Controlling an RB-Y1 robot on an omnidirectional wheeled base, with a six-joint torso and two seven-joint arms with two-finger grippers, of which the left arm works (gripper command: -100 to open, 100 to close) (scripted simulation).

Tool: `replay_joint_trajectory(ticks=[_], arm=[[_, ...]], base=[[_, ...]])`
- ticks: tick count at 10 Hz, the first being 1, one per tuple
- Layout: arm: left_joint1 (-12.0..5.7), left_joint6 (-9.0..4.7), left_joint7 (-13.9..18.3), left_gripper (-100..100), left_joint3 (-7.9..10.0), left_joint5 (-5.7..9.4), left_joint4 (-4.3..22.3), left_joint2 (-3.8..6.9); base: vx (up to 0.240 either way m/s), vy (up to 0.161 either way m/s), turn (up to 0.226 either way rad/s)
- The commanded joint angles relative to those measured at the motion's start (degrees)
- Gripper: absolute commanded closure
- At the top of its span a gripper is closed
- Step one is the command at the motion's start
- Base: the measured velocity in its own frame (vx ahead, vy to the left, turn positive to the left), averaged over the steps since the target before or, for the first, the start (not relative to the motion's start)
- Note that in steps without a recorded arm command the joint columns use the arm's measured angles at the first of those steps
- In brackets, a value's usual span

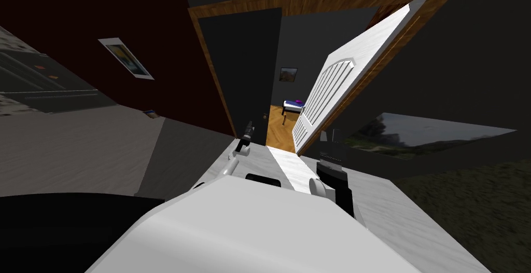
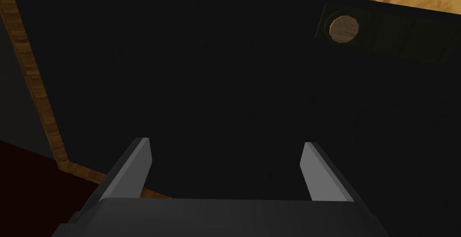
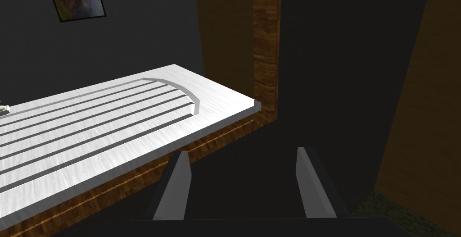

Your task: Push the door open

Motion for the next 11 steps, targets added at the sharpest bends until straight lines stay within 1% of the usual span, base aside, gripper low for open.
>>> replay_joint_trajectory(ticks=[1, 2, 3, 4, 5, 7, 8, 11], arm=[[-1.52, -0.32, -0.3, -100, -0.02, 0.16, 2.9, 0.08], [-1.52, -0.32, -0.3, -100, -0.02, 0.16, 3.2, 0.08], [-2.80, -0.43, -0.7, -100, -0.02, 0.29, 5.4, 0.08], [-4.05, -0.54, -1.0, -100, -0.01, 0.42, 6.8, 0.06], [-4.05, -0.54, -1.0, -100, -0.01, 0.42, 7.8, 0.06], [-6.48, -0.75, -1.6, -100, 0.00, 0.66, 11.8, -0.01], [-6.48, -0.75, -1.6, -100, 0.00, 0.66, 12.2, -0.01], [-9.90, -1.04, -2.4, -100, 0.01, 1.01, 18.4, -0.17]], base=[[0.055, -0.003, -0.003], [0.048, 0.000, -0.002], [0.052, -0.008, -0.002], [0.082, -0.006, -0.004], [0.066, -0.002, -0.003], [0.073, -0.008, -0.003], [0.057, -0.009, -0.001], [0.075, -0.005, -0.004]])
